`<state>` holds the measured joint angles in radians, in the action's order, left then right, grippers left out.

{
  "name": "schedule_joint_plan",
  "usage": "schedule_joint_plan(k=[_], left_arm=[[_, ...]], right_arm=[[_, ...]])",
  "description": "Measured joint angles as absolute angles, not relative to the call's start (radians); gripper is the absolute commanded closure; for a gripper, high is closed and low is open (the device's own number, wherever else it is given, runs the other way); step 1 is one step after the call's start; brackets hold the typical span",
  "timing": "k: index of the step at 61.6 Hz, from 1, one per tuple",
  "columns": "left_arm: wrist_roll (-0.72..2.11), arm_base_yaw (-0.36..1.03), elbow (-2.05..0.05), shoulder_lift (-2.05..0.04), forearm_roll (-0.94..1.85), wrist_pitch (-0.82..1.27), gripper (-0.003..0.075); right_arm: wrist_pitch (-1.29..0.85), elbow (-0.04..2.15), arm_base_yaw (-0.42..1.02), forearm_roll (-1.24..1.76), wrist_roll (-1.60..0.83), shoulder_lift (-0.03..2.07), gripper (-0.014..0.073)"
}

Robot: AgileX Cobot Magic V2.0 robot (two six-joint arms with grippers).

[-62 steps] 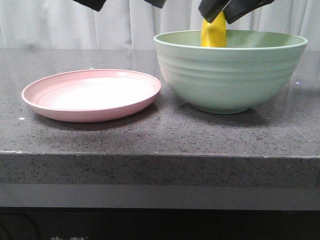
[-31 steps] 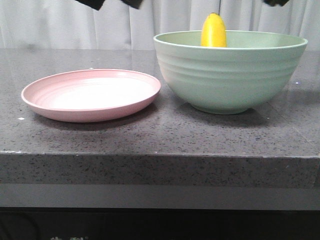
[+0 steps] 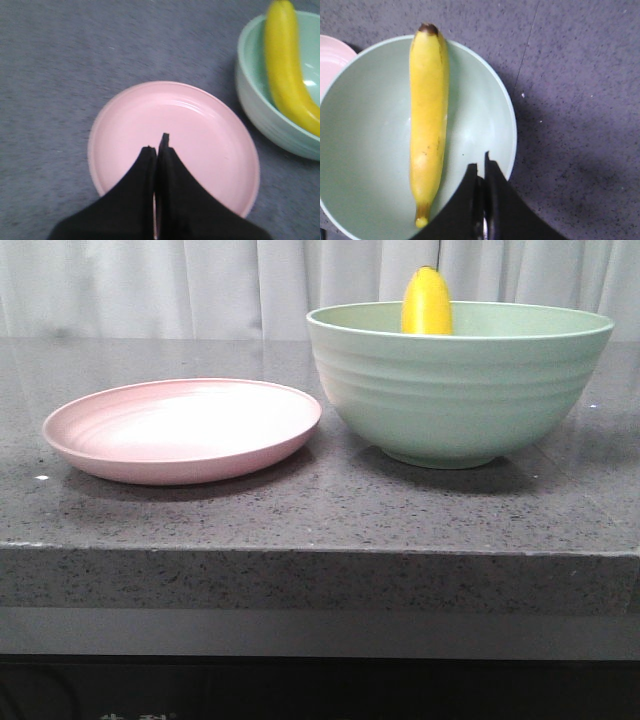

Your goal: Transfer banana from pink plate to green bowl

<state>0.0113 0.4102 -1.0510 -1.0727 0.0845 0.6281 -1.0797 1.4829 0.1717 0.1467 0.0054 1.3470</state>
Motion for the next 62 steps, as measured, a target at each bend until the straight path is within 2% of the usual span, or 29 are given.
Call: schedule_joint_plan(k=[8, 18, 29, 41, 52, 62], left_arm=[[0.011, 0.248, -1.002, -0.954, 0.065, 0.622, 0.0738], [0.011, 0.126, -0.872, -0.777, 0.058, 0.582, 0.0738], [0.011, 0.107, -0.691, -0.553, 0.058, 0.529, 0.0738], [0.011, 0.107, -0.5, -0.311, 0.061, 0.52, 0.0738], [0.011, 0.107, -0.401, -0.119, 0.064, 0.518, 0.0738], [0.011, 0.107, -0.385, -0.071, 0.064, 0.504, 0.0738]], right_arm=[[-0.951, 1.303, 0.172, 0.146, 0.005, 1.168, 0.0657], [-0.743, 1.021, 0.172, 0.146, 0.0, 0.918, 0.0657], [-0.556, 0.717, 0.172, 0.146, 0.0, 0.61, 0.0659], [-0.469, 0.472, 0.172, 0.146, 0.0, 0.31, 0.0662], [-0.451, 0.369, 0.172, 0.144, 0.0, 0.14, 0.0662], [-0.445, 0.359, 0.172, 0.142, 0.0, 0.112, 0.0662]])
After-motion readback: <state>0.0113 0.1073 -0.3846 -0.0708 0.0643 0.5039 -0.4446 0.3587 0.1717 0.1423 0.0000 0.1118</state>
